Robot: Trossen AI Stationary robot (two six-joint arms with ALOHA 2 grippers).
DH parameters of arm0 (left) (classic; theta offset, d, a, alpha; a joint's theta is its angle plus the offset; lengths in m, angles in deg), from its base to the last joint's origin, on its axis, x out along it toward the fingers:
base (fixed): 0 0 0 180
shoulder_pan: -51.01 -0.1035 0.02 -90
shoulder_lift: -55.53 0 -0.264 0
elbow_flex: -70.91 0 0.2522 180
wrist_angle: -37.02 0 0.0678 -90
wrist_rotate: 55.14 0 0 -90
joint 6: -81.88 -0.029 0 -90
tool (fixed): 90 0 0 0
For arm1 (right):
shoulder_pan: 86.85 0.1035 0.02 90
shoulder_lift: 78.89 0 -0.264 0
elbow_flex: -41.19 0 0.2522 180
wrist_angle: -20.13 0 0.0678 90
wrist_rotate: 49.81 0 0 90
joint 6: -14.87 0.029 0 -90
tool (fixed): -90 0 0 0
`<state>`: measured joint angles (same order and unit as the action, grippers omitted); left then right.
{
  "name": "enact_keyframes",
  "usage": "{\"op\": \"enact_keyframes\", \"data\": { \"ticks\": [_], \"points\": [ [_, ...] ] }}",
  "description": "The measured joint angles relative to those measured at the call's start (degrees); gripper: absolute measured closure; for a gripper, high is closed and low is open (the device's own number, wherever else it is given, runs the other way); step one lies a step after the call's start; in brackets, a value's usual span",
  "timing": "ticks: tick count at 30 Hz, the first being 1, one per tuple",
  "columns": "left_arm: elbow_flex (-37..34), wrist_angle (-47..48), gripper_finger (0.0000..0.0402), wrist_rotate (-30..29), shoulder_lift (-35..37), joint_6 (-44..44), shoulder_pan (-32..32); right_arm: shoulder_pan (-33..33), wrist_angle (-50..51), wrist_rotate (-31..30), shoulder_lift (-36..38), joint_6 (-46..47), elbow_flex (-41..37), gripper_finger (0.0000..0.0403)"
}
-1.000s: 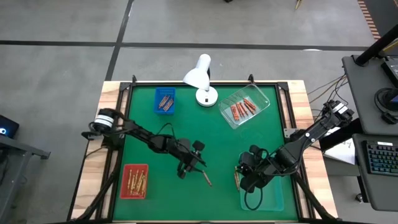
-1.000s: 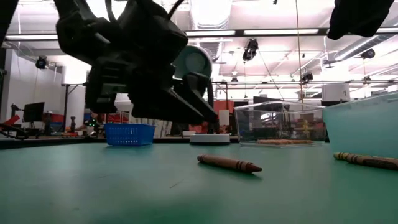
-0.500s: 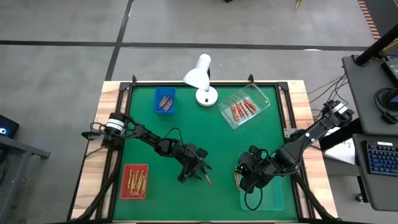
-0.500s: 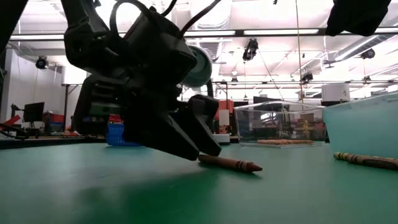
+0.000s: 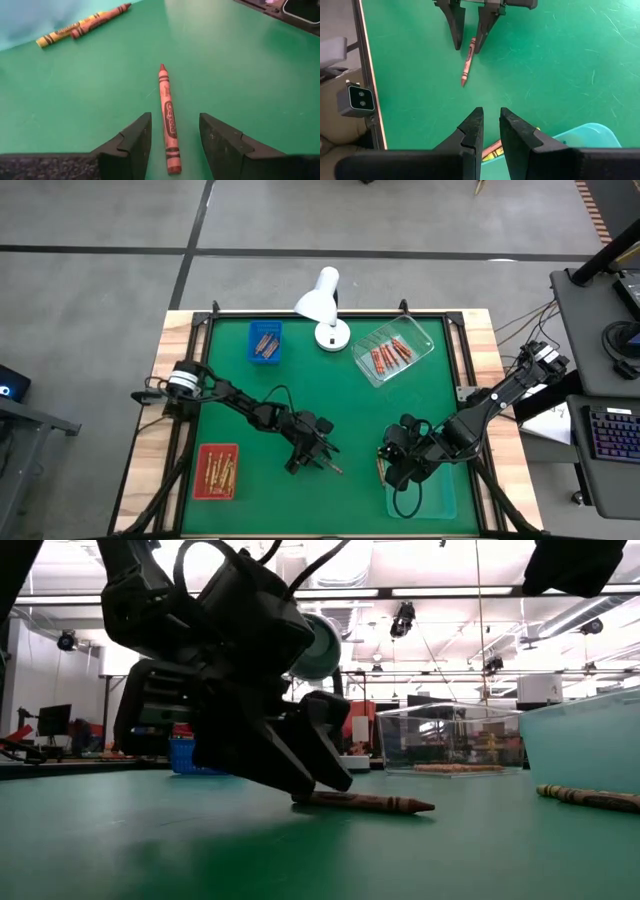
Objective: Sort crayons
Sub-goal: Put the brown crayon into the blue bin
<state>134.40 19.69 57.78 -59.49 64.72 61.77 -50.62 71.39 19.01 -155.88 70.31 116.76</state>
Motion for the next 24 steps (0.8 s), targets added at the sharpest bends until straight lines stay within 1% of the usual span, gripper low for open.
{"op": "enact_keyframes", "data": {
  "ticks": [2,6,7,17,21,24],
  "points": [
    [-0.02,0.2,0.0254,-0.08,-0.09,0.15,0.0,0.0,-0.05,-0.39,0.0,-0.06,0.0,0.0351],
    [-0.13,0.36,0.027,-4.19,-0.09,0.51,0.04,0.0,-0.1,-1.64,0.0,-0.18,-0.09,0.0351],
    [-0.18,0.52,0.0276,-4.47,-0.09,0.54,0.03,0.0,-0.12,-1.76,0.0,-0.18,-0.14,0.0351],
    [-0.13,-1.55,0.034,-3.67,-2.41,1.92,0.03,0.0,-0.55,-1.93,0.0,-0.57,-0.28,0.0351],
    [-0.22,-1.32,0.0385,-4.0,-2.13,1.88,0.07,0.0,-0.53,-1.91,0.0,-0.53,-0.31,0.0351],
    [-0.22,-1.05,0.0394,-4.09,-1.93,1.61,0.07,0.0,-0.55,-1.9,0.0,-0.52,-0.33,0.0351]
  ]
}}
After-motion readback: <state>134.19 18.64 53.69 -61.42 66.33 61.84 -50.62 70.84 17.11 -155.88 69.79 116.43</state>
